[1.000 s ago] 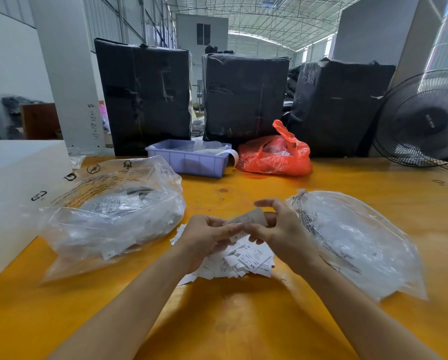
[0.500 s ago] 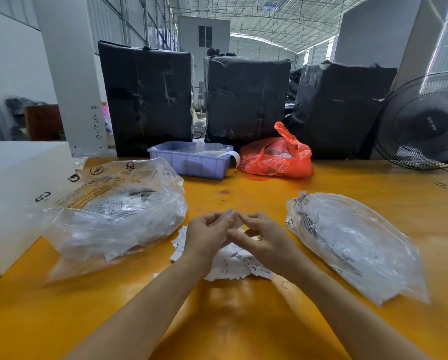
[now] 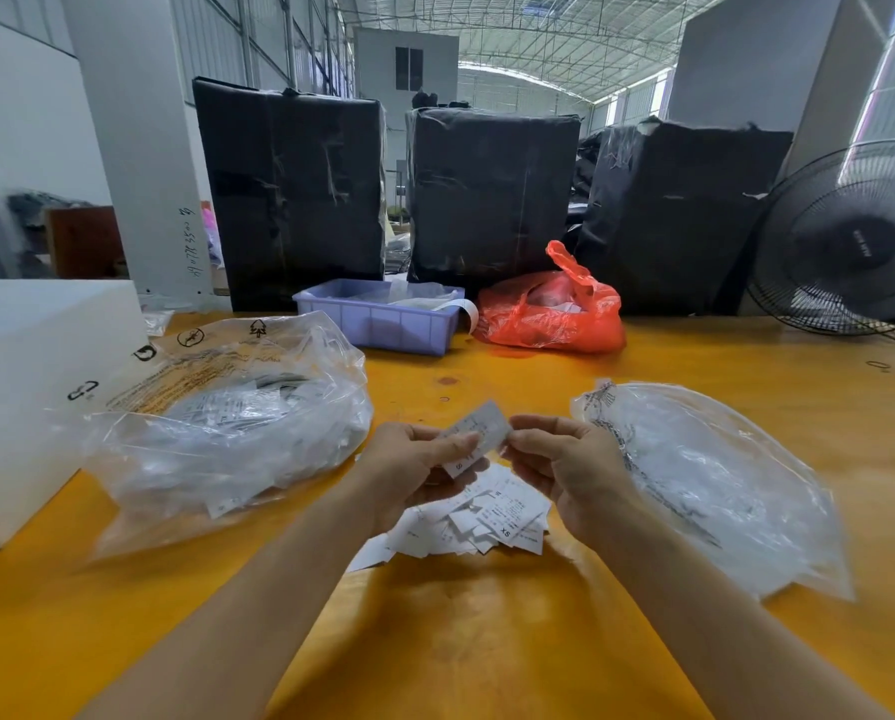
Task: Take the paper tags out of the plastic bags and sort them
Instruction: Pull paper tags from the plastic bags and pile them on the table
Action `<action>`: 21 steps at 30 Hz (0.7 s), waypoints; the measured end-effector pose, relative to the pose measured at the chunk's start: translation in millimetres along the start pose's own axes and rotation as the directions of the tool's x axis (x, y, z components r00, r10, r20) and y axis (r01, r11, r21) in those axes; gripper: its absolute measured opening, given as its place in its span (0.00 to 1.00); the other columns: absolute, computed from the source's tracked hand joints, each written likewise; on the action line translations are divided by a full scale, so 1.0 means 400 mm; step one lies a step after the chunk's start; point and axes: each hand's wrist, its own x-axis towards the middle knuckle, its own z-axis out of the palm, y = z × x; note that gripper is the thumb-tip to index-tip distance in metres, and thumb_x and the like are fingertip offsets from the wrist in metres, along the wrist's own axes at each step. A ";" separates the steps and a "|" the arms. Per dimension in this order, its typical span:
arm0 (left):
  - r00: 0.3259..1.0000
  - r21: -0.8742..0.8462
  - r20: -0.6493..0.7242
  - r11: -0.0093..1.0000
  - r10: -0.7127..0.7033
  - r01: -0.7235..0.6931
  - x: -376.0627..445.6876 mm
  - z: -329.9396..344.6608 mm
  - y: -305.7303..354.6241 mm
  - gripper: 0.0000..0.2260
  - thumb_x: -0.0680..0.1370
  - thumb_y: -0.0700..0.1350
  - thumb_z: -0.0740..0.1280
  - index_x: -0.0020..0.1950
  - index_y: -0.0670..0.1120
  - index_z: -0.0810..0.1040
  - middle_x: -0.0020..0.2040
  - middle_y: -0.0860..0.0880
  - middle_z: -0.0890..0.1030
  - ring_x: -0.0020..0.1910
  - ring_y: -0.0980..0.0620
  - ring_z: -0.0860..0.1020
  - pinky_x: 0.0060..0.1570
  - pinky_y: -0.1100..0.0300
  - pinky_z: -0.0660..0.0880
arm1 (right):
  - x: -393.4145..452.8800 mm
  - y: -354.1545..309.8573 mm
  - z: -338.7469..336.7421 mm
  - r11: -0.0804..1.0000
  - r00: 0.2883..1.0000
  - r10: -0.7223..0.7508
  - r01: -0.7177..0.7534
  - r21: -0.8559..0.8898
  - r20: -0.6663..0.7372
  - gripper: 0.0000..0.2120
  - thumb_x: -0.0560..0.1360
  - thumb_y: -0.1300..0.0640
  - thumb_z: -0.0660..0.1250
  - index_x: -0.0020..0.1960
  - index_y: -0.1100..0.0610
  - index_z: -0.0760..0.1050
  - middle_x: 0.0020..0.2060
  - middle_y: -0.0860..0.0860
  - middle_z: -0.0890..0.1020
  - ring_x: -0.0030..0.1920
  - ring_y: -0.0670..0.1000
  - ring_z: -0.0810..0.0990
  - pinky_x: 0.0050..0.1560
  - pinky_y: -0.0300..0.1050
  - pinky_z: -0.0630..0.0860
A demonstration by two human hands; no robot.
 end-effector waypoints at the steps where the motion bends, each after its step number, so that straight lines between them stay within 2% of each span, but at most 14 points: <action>1: 1.000 0.005 0.005 1.000 -0.003 0.003 0.003 -0.004 0.002 0.05 0.71 0.41 0.72 0.43 0.41 0.81 0.37 0.44 0.85 0.32 0.53 0.82 0.34 0.63 0.80 | 0.001 -0.001 0.000 1.000 1.000 -0.011 0.011 0.028 -0.009 0.08 0.70 0.72 0.68 0.41 0.61 0.79 0.31 0.54 0.84 0.33 0.49 0.83 0.34 0.37 0.77; 4: 1.000 0.019 -0.002 0.999 -0.025 0.025 0.006 -0.010 0.007 0.03 0.72 0.40 0.72 0.44 0.41 0.82 0.37 0.45 0.85 0.33 0.52 0.82 0.35 0.63 0.80 | 0.002 -0.005 0.000 0.997 0.998 -0.057 0.058 0.060 -0.025 0.08 0.69 0.73 0.68 0.41 0.61 0.78 0.31 0.54 0.84 0.34 0.50 0.83 0.35 0.37 0.79; 7: 0.997 -0.007 -0.082 1.000 -0.014 0.013 0.010 -0.014 0.011 0.10 0.70 0.36 0.73 0.50 0.37 0.80 0.35 0.45 0.83 0.30 0.54 0.80 0.30 0.65 0.78 | 0.002 -0.007 0.000 0.994 0.997 -0.078 0.078 0.077 -0.009 0.08 0.69 0.73 0.68 0.41 0.61 0.78 0.31 0.54 0.84 0.33 0.49 0.84 0.36 0.37 0.80; 9: 0.992 0.041 -0.123 0.999 0.030 -0.026 0.007 -0.021 0.028 0.12 0.69 0.35 0.74 0.51 0.37 0.79 0.38 0.44 0.83 0.29 0.55 0.80 0.29 0.66 0.77 | 0.000 -0.010 -0.001 0.993 0.994 -0.110 0.110 0.047 -0.001 0.08 0.70 0.73 0.68 0.42 0.61 0.77 0.32 0.54 0.84 0.33 0.49 0.84 0.37 0.38 0.79; 11: 0.976 0.083 -0.193 0.992 0.105 -0.091 0.009 -0.049 0.057 0.11 0.69 0.36 0.74 0.49 0.38 0.79 0.41 0.43 0.83 0.33 0.53 0.81 0.33 0.63 0.79 | 0.000 -0.021 -0.007 0.983 0.983 -0.184 0.184 -0.017 -0.017 0.09 0.70 0.73 0.68 0.43 0.61 0.78 0.33 0.53 0.85 0.34 0.49 0.84 0.39 0.39 0.78; 13: 0.903 0.172 -0.363 0.969 0.229 -0.176 0.011 -0.108 0.088 0.08 0.70 0.36 0.74 0.46 0.40 0.78 0.42 0.43 0.82 0.37 0.51 0.81 0.37 0.62 0.79 | 0.004 -0.040 -0.024 0.943 0.945 -0.318 0.306 -0.128 -0.080 0.09 0.71 0.72 0.67 0.45 0.59 0.78 0.35 0.52 0.85 0.36 0.49 0.84 0.39 0.38 0.79; 15: 0.745 0.400 -0.538 0.897 0.394 -0.186 0.008 -0.183 0.108 0.08 0.71 0.39 0.74 0.47 0.40 0.80 0.43 0.44 0.82 0.37 0.52 0.80 0.35 0.63 0.76 | 0.013 -0.066 -0.054 0.856 0.861 -0.486 0.434 -0.281 -0.152 0.09 0.72 0.70 0.67 0.46 0.58 0.78 0.38 0.52 0.84 0.37 0.48 0.84 0.40 0.37 0.80; 17: 0.607 0.556 -0.622 0.825 0.494 -0.102 0.005 -0.256 0.106 0.12 0.71 0.41 0.74 0.52 0.37 0.80 0.46 0.42 0.83 0.40 0.48 0.81 0.41 0.58 0.78 | 0.030 -0.089 -0.094 0.745 0.763 -0.617 0.487 -0.456 -0.193 0.08 0.73 0.68 0.67 0.47 0.57 0.78 0.39 0.53 0.83 0.38 0.50 0.84 0.41 0.37 0.81; 19: 0.549 0.656 -0.641 0.754 0.537 0.029 0.005 -0.310 0.092 0.14 0.72 0.40 0.73 0.56 0.36 0.80 0.51 0.39 0.83 0.47 0.43 0.81 0.49 0.53 0.78 | 0.051 -0.100 -0.143 0.635 0.710 -0.676 0.427 -0.644 -0.196 0.08 0.72 0.68 0.67 0.47 0.57 0.79 0.39 0.56 0.83 0.41 0.55 0.84 0.45 0.43 0.81; 21: 0.553 0.725 -0.626 0.672 0.550 0.152 0.005 -0.344 0.078 0.14 0.73 0.39 0.72 0.56 0.35 0.79 0.54 0.37 0.82 0.51 0.41 0.80 0.53 0.51 0.78 | 0.070 -0.098 -0.194 0.506 0.705 -0.684 0.277 -0.817 -0.185 0.07 0.71 0.68 0.66 0.46 0.60 0.81 0.40 0.59 0.84 0.45 0.60 0.82 0.48 0.45 0.77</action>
